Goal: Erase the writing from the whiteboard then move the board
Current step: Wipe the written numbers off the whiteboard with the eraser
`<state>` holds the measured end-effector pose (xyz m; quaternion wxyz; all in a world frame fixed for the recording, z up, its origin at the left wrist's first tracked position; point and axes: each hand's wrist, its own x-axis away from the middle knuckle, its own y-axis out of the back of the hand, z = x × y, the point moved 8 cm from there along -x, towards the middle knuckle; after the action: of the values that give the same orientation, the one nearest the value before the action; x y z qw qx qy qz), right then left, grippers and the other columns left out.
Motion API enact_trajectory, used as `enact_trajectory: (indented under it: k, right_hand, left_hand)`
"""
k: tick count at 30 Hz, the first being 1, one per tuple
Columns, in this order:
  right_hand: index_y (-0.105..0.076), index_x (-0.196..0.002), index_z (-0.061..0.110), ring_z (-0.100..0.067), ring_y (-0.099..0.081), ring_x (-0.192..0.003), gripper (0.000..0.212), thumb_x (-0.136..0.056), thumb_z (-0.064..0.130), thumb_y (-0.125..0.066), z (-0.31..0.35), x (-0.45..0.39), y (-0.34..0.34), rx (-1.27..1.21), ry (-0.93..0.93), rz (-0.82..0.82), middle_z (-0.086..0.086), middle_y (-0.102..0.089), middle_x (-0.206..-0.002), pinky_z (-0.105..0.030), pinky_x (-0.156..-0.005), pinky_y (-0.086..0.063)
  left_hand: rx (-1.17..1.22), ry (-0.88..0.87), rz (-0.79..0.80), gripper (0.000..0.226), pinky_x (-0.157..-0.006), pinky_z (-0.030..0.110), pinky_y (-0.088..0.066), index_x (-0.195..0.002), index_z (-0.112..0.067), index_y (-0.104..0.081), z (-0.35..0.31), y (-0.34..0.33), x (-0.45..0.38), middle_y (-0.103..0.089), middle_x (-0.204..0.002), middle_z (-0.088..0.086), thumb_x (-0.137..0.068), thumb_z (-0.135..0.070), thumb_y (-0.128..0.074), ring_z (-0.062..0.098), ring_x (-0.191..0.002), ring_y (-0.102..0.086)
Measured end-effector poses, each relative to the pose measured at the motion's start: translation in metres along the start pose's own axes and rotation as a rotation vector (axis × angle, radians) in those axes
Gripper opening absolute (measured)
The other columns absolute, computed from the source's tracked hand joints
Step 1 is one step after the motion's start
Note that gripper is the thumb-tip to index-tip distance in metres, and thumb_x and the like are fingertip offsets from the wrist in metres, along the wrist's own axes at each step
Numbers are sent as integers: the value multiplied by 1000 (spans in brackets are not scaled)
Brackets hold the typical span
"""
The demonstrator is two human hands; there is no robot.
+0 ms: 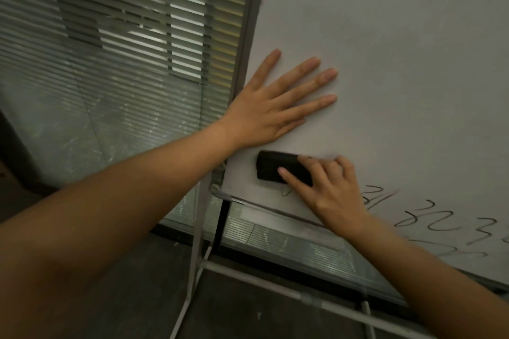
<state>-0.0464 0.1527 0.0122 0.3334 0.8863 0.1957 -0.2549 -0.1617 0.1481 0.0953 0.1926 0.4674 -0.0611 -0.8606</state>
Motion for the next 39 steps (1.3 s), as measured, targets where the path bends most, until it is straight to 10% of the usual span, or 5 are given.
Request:
enact_trajectory:
  k: [11,20,31,39]
  right_hand:
    - [-68,-120,15,-34,-44,-94,47,-86,12,-36,43,37,-25,-19,178,238,-22,-50,-114,-44,-82,-32]
    - [-64,-126,22,-28,-44,-87,38,-95,7,-49,-21,-4,19,87,-95,-17,-18,-51,-117,-39,-72,-31]
    - [-64,-125,15,-35,-44,-95,49,-86,9,-35,31,68,-20,39,182,258,-21,-47,-116,-44,-83,-32]
    - [-52,-133,25,-29,-45,-87,49,-88,7,-63,-75,19,43,202,-207,-86,-14,-48,-119,-39,-74,-31]
  left_hand:
    - [12,15,-17,43,-115,55,-8,-146,-23,-44,-3,1,-3,-44,-149,6,-102,-25,-44,30,-138,-38]
    - [30,33,-23,43,-114,57,-9,-146,-21,-43,-4,4,-1,-43,-149,8,-103,-23,-44,31,-138,-39]
    - [56,50,-27,44,-112,60,-16,-146,-21,-42,-7,5,-1,-42,-150,9,-102,-19,-43,33,-138,-39]
    - [73,98,9,46,-113,60,-6,-149,-18,-39,-14,-1,3,-37,-152,13,-103,-23,-44,35,-140,-33]
